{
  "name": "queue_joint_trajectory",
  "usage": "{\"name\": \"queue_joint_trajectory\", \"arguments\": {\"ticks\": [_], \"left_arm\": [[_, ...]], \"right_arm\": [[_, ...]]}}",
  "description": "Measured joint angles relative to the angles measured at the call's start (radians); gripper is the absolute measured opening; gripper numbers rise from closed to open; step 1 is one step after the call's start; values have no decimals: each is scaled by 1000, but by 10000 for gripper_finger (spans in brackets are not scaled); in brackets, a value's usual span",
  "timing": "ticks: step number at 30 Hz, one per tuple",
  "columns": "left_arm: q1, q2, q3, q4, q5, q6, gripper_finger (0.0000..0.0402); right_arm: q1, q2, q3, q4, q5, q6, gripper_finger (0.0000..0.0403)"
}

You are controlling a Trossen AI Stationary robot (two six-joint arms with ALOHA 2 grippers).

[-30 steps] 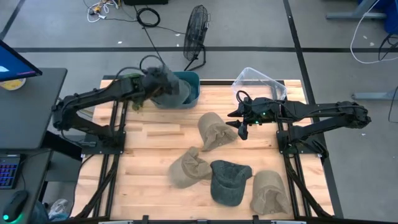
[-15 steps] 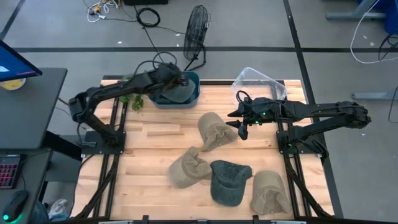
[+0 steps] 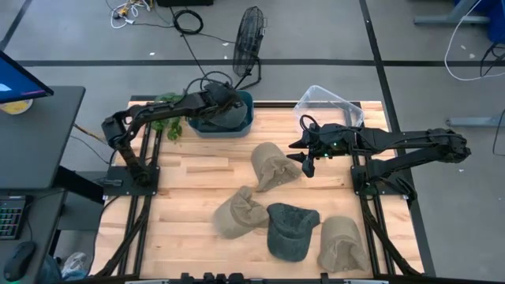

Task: Pick & Place hat
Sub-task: Put the left blue cap into the blue bin, then put the blue cap into the blue bin

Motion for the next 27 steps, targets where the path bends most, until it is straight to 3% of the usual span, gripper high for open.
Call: {"name": "queue_joint_trajectory", "arguments": {"ticks": [7,13,21,27], "left_arm": [[1,45,0,-47,84,-91,57],[1,33,14,-63,96,-50,85],[-6,-62,74,-67,66,125,115],[-30,-140,126,-67,116,294,120]], "right_arm": [[0,0,0,-5,0,0,187],[0,0,0,-8,0,4,187],[0,0,0,-11,-3,3,187],[20,0,0,-3,-136,-14,187]]}}
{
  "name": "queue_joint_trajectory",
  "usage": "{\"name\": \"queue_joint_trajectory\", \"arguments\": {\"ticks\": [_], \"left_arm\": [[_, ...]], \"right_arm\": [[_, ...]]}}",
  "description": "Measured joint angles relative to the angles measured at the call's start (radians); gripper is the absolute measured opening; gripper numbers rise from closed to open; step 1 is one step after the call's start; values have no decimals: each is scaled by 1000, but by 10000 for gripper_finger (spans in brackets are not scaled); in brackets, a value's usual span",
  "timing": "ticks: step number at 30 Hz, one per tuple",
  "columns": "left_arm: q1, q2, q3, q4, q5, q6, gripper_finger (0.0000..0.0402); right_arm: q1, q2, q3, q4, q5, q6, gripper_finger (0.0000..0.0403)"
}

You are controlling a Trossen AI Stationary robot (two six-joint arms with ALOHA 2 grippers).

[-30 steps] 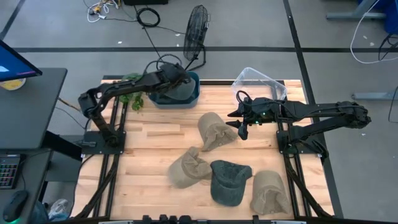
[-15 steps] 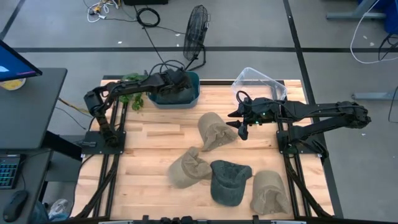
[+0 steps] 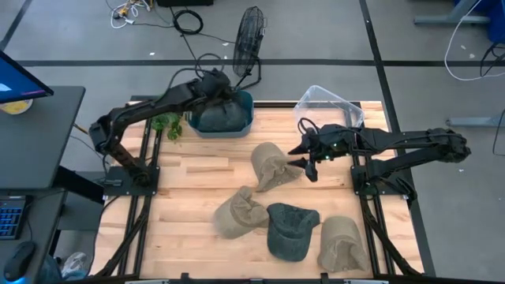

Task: Pick & Place hat
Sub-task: Put the blue cap into the blue bin

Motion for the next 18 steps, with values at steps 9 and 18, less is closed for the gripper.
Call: {"name": "queue_joint_trajectory", "arguments": {"ticks": [9,18], "left_arm": [[-113,-99,57,-8,65,275,122],[-203,-173,77,10,65,328,122]], "right_arm": [[203,9,0,2,-100,97,187],[493,168,0,36,-100,304,187]]}}
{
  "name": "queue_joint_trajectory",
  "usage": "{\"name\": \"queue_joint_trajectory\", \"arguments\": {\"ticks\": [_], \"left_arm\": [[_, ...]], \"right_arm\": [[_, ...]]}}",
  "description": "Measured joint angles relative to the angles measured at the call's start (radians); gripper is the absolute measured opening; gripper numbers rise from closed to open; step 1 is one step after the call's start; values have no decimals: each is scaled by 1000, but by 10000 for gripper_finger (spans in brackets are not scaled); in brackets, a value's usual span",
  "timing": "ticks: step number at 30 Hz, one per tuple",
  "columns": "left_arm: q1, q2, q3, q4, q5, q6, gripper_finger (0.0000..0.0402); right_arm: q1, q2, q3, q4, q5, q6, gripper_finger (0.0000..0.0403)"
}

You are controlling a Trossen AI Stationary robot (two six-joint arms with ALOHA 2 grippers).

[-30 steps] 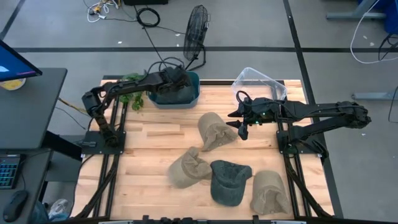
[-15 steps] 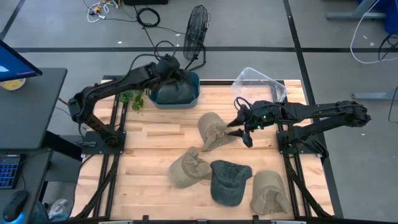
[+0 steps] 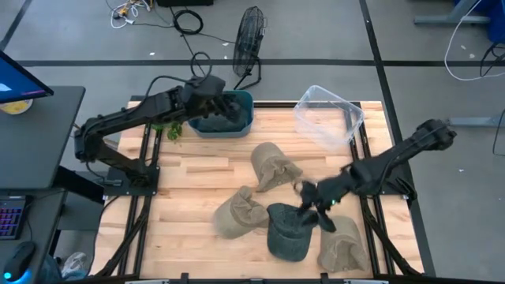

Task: Pick & Place hat
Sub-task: Put the blue cap into the blue bin

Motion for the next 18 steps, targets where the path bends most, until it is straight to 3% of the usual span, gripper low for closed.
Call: {"name": "queue_joint_trajectory", "arguments": {"ticks": [3,10,18], "left_arm": [[-10,-16,0,1,-1,10,122],[-21,-32,1,2,-1,10,122],[-21,-30,0,1,-1,12,122]], "right_arm": [[58,84,0,0,4,32,187],[108,274,0,22,137,56,187],[108,441,0,80,134,65,187]]}}
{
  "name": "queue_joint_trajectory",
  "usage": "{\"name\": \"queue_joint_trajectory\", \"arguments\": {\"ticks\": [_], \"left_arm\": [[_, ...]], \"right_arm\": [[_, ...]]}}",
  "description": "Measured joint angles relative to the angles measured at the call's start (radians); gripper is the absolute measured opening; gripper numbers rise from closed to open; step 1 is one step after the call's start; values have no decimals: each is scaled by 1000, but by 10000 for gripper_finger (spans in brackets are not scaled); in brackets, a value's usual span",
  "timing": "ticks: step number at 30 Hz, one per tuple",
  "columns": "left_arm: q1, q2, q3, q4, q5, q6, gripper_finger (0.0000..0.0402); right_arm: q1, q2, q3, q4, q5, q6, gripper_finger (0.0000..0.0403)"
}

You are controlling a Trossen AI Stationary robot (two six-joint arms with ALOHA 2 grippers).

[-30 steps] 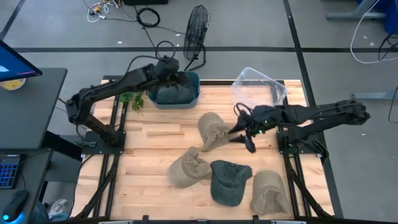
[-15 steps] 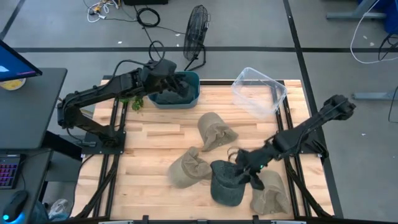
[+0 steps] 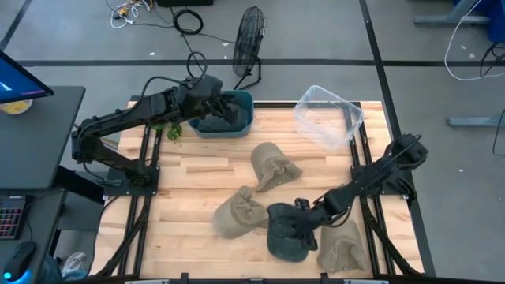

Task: Pick & Place hat
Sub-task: Put the blue cap into the blue bin

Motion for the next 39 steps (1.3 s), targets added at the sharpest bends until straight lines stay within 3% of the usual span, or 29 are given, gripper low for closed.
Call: {"name": "queue_joint_trajectory", "arguments": {"ticks": [6,13,18,23,29,39], "left_arm": [[0,0,0,0,14,1,122],[-14,0,0,-7,313,119,121],[-59,0,0,-56,436,199,121],[-144,5,-2,-109,573,305,121],[-270,6,-13,-68,587,389,121],[-359,128,-13,17,584,398,115]], "right_arm": [[0,39,2,9,-4,17,165],[-6,-11,0,-6,-36,12,17],[-29,-95,28,-77,-78,-19,18],[-82,-171,131,-271,-43,-204,7],[-182,-208,252,-390,35,-431,4],[-332,-208,388,-366,38,-672,2]]}}
